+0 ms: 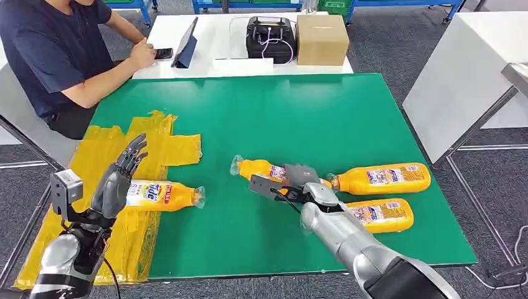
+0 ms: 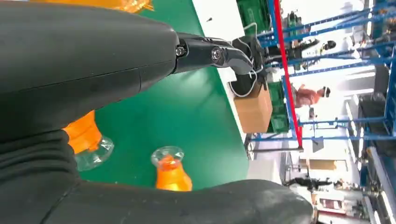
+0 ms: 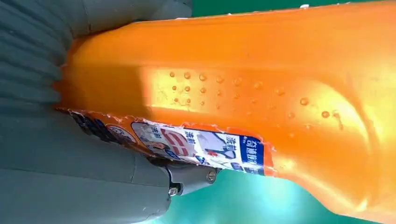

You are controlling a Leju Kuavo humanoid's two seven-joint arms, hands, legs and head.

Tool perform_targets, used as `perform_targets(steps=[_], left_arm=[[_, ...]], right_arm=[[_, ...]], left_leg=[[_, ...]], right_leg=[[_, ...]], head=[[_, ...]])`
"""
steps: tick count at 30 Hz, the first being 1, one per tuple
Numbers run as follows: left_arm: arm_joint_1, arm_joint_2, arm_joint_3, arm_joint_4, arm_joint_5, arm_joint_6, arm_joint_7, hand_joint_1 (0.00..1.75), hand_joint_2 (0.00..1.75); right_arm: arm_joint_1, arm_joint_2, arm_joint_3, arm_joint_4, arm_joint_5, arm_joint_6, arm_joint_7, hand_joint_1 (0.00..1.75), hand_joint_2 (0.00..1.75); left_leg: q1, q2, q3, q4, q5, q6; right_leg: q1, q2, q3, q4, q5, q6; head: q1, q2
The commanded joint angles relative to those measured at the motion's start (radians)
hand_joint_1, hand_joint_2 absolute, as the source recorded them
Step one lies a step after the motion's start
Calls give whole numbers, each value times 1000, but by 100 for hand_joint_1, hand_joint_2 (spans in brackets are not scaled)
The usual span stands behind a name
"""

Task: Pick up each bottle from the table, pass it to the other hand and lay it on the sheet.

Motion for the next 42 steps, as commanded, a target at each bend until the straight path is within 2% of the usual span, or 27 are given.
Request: perform_targets(steps=[1, 3, 4, 7, 9, 14, 15, 16, 21, 23, 25, 35, 42], left_arm=[[89, -86, 98, -87, 100, 2, 35, 0, 0], [148, -120, 125, -146, 182, -8, 51, 0, 0], [173, -138, 136, -171, 221, -10, 56, 0, 175], [259, -179, 134, -243, 323, -14, 94, 0, 175], [295, -188, 110, -263, 402, -32, 131, 0, 175], [334, -190, -1, -307, 410, -36, 127, 0, 175], [324, -181, -28, -333, 375, -47, 73, 0, 175], [310, -177, -58, -362, 372, -20, 93, 0, 175], [288, -151, -116, -374, 382, 9, 93, 0, 175], [298, -150, -126, -350, 407, 29, 121, 0, 175], [309, -146, -132, -326, 404, 1, 84, 0, 175], [294, -146, -158, -336, 407, -16, 76, 0, 175], [295, -145, -158, -335, 407, -17, 76, 0, 175]], right_arm=[[96, -14, -177, -214, -49, -81, -100, 175, 175], [169, -27, -221, -450, -71, -66, -118, 175, 175], [200, -29, -233, -556, -82, -48, -117, 175, 175], [323, -21, -225, -882, -90, -41, -154, 175, 175], [376, -16, -177, -1012, -78, -39, -180, 175, 175], [425, -7, -35, -1074, -50, -38, -218, 175, 175], [402, -23, 2, -1088, -27, -84, -260, 175, 175], [388, -28, 29, -1114, 3, -83, -232, 175, 175], [381, -14, 64, -1071, -2, -46, -217, 175, 175], [400, -4, 65, -1001, -32, 1, -202, 175, 175], [403, -2, 82, -918, -31, -12, -238, 175, 175], [383, 10, 99, -822, -61, 13, -239, 175, 175], [380, 10, 98, -823, -61, 13, -238, 175, 175]], left_leg=[[1, -1, -3, -1, 1, 0], [0, 3, -2, 0, -1, 0], [0, 3, -3, -1, 0, 0], [0, 3, -7, 1, -2, 0], [0, 1, -12, 2, -2, 0], [0, -3, -16, 1, -2, 0], [0, -3, -18, 1, -2, 0], [0, -4, -20, 1, -1, 0], [0, -4, -22, 1, -1, 0], [0, -4, -20, 0, 0, 0], [0, -4, -19, -1, 0, 0], [0, -4, -19, -1, 0, 0], [0, -4, -19, -1, 0, 0]], right_leg=[[1, -1, -2, -2, 1, 0], [0, 2, -2, 0, 0, 0], [0, 3, -3, -1, 1, 0], [0, 3, -7, 1, -1, 1], [0, 0, -10, 1, -2, 0], [0, -1, -14, 0, -2, 1], [0, -2, -15, 0, -2, 1], [0, -3, -17, 0, -2, 1], [1, -3, -19, 0, -1, 0], [0, -3, -18, -1, -1, 0], [1, -3, -16, -2, -1, 0], [0, -2, -16, -1, 0, 0], [0, -2, -16, -1, 0, 1]], head=[[0, 0], [0, 0], [0, 0], [0, 0], [0, 0], [0, 0], [0, 0], [0, 0], [-1, 0], [0, 0], [0, 0], [0, 0], [0, 0]])
